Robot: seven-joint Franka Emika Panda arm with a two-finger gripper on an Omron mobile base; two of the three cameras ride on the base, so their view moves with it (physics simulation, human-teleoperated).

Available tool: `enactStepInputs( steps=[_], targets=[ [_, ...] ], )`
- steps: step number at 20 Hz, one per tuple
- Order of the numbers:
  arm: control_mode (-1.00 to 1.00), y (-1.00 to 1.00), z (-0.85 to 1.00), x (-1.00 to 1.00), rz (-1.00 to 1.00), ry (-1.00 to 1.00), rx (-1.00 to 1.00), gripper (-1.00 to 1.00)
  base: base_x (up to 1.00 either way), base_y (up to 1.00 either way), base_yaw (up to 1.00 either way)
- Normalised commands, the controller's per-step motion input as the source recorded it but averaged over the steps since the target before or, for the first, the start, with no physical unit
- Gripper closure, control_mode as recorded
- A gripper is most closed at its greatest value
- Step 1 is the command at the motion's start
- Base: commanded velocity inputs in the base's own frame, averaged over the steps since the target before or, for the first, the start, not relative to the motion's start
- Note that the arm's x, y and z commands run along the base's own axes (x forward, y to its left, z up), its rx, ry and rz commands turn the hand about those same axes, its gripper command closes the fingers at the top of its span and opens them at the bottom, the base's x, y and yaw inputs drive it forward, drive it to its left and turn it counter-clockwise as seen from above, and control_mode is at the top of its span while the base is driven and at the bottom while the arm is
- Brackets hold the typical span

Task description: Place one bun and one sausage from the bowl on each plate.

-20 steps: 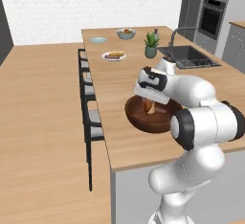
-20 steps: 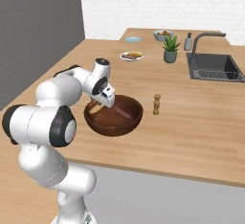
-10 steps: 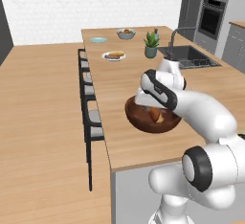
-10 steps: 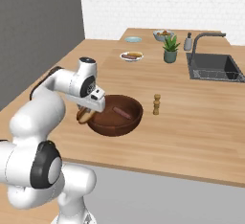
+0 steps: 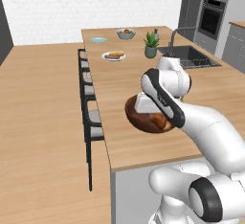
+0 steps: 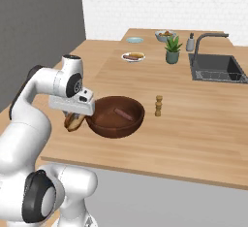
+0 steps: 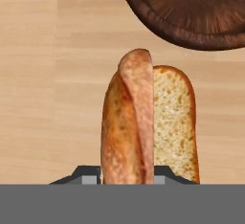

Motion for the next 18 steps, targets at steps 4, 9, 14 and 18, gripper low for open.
enactStepInputs(
  steps=[4, 9, 14, 18],
  targets=[
    [-1.00, -0.14, 0.08, -0.14, -0.06, 0.00, -0.03, 1.00, 0.00, 0.00, 0.00],
    [-1.00, -0.35, 0.00, -0.10, 0.00, 0.00, -0.11, 1.00, 0.00, 0.00, 0.00],
    [-1.00, -0.19, 0.19, -0.02, 0.00, 0.00, -0.09, 1.00, 0.00, 0.00, 0.00],
    [1.00, -0.01, 0.27, -0.23, 0.00, 0.00, 0.00, 1.00, -0.25, 0.00, 0.00]
  ],
)
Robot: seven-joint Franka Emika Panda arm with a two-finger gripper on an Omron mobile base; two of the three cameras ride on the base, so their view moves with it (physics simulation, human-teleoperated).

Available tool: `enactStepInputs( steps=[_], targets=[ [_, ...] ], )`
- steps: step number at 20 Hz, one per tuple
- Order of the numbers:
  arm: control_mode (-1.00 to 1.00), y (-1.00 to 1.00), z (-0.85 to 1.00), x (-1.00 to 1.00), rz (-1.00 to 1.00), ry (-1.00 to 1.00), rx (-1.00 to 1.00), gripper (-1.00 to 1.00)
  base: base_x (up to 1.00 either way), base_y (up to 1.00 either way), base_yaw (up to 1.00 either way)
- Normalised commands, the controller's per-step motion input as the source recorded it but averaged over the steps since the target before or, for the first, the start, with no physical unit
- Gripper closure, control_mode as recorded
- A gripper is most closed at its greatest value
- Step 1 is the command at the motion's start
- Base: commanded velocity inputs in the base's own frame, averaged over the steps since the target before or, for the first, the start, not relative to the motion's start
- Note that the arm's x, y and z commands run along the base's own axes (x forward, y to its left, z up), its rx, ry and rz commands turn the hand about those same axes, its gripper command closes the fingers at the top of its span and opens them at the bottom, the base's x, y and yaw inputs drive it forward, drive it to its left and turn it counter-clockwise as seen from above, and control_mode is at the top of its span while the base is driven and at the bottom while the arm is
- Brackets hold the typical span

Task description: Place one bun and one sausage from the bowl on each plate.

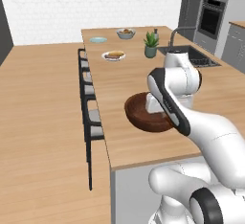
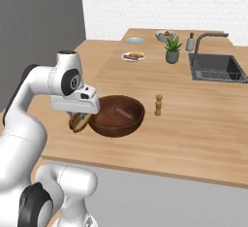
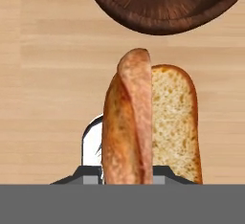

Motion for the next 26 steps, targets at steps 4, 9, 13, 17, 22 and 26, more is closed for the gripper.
enactStepInputs(
  steps=[4, 9, 13, 17, 22, 26],
  targets=[
    [1.00, 0.00, 0.00, 0.00, 0.00, 0.00, 0.00, 1.00, -1.00, 0.34, -0.01],
    [1.00, 0.00, 0.00, 0.00, 0.00, 0.00, 0.00, 1.00, -0.27, 1.00, -0.03],
    [1.00, 0.00, 0.00, 0.00, 0.00, 0.00, 0.00, 1.00, 0.27, 1.00, 0.00],
    [1.00, 0.00, 0.00, 0.00, 0.00, 0.00, 0.00, 1.00, 0.50, 1.00, 0.00],
    [1.00, 0.00, 0.00, 0.00, 0.00, 0.00, 0.00, 1.00, 0.70, 1.00, 0.00],
    [1.00, 0.00, 0.00, 0.00, 0.00, 0.00, 0.00, 1.00, 1.00, 1.00, -0.01]
  ],
)
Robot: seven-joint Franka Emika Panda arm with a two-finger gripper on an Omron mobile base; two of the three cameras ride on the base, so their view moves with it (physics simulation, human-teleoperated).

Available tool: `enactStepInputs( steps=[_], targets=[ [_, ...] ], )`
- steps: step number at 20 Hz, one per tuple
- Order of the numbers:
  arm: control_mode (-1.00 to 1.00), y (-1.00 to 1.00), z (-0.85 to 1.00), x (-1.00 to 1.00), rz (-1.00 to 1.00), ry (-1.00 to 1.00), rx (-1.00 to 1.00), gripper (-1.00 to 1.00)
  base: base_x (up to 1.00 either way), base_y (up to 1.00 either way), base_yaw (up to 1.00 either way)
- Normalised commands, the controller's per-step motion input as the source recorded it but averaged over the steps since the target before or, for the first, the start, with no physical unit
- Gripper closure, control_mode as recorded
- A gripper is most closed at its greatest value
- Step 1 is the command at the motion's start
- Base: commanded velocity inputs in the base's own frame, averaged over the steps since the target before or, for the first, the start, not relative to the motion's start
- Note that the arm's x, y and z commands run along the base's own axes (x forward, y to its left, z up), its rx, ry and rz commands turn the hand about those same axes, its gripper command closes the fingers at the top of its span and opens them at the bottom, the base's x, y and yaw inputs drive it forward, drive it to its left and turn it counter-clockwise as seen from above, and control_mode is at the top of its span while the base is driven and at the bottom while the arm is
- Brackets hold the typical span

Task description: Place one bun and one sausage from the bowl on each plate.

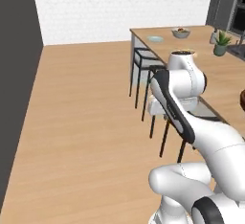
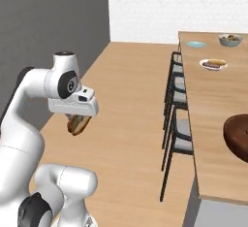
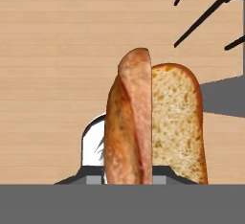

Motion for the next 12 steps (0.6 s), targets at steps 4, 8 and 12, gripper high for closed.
enactStepInputs(
  steps=[4, 8, 12],
  targets=[
    [1.00, 0.00, 0.00, 0.00, 0.00, 0.00, 0.00, 1.00, 1.00, 1.00, -0.05],
    [1.00, 0.00, 0.00, 0.00, 0.00, 0.00, 0.00, 1.00, 1.00, 0.89, -0.13],
    [1.00, 0.00, 0.00, 0.00, 0.00, 0.00, 0.00, 1.00, 1.00, 0.74, -0.14]
  ],
)
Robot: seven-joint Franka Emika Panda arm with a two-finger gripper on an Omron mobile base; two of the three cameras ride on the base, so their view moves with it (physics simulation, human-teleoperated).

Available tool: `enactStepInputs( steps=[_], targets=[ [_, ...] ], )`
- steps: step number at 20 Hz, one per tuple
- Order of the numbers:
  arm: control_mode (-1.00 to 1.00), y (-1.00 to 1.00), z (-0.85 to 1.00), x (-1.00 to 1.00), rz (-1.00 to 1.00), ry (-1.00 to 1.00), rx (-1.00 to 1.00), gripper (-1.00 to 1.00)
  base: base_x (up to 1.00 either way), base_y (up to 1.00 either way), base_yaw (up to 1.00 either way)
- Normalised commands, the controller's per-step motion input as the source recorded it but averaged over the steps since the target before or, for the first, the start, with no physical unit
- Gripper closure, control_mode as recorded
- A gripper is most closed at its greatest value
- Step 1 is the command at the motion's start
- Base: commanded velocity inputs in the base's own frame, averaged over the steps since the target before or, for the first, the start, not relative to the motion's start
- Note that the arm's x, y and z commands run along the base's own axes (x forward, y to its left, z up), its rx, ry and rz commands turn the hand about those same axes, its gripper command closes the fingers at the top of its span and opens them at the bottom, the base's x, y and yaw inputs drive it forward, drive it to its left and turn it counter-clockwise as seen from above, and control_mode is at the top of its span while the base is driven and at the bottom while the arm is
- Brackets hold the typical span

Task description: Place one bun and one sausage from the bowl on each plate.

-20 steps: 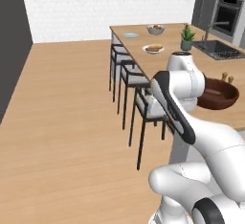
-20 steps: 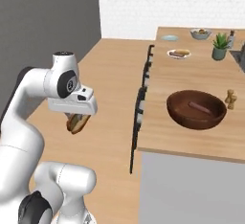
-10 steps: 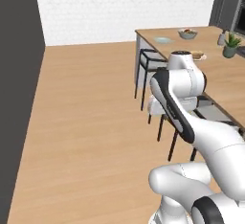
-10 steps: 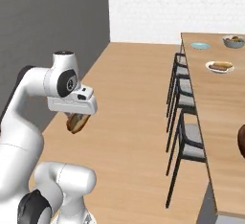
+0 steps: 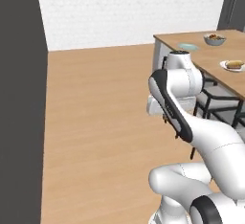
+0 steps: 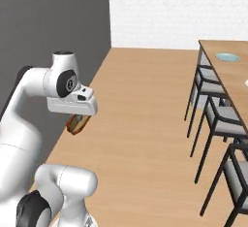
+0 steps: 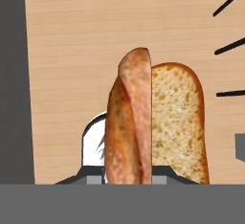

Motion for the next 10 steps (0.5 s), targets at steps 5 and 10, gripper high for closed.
enactStepInputs(
  steps=[5, 10],
  targets=[
    [1.00, 0.00, 0.00, 0.00, 0.00, 0.00, 0.00, 1.00, 1.00, 0.41, -0.21],
    [1.00, 0.00, 0.00, 0.00, 0.00, 0.00, 0.00, 1.00, 1.00, 0.33, -0.33]
  ],
)
